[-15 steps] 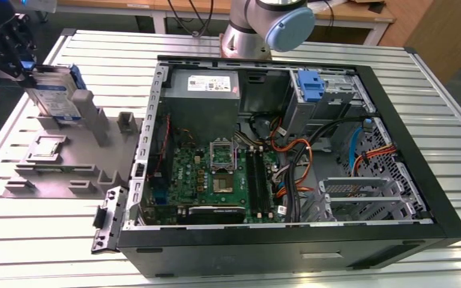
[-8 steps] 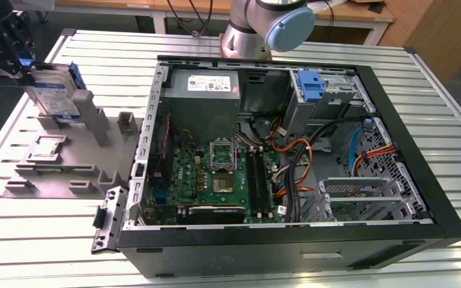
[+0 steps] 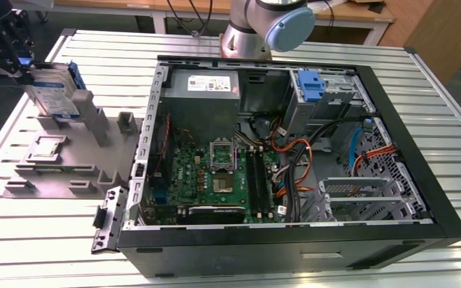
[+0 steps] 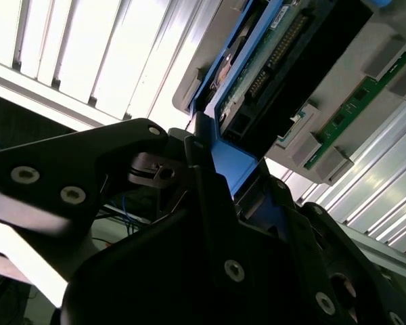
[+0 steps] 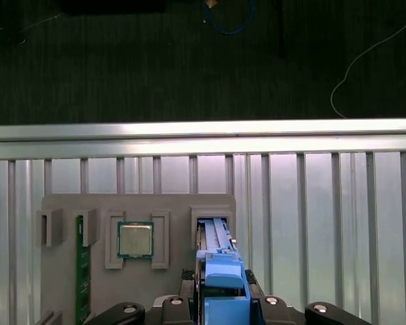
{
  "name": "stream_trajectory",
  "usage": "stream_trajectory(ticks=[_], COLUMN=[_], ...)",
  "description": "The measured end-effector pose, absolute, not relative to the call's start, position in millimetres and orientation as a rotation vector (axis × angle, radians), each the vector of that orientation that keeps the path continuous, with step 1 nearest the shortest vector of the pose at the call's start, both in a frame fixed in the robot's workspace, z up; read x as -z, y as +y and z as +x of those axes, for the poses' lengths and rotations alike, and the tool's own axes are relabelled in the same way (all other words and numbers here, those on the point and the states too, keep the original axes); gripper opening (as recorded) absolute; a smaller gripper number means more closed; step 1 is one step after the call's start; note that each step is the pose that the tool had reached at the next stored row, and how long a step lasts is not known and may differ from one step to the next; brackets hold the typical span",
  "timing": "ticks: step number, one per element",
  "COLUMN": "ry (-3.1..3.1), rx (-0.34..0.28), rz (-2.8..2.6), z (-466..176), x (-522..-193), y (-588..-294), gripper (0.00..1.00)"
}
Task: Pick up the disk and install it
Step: 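Pick up the disk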
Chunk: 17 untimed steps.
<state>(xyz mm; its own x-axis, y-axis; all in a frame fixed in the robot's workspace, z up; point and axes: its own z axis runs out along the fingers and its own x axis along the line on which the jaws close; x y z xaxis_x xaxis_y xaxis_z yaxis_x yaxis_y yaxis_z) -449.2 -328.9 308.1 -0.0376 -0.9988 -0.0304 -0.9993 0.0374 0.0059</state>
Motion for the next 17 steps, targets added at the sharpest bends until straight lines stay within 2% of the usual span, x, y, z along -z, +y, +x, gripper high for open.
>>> stream_trajectory(ticks=[17], ry=[2.25], rx=[-0.038], rz=[-2.167], z=[-449.1], x=[-318.7], y=[-328.9], gripper=[0.37])
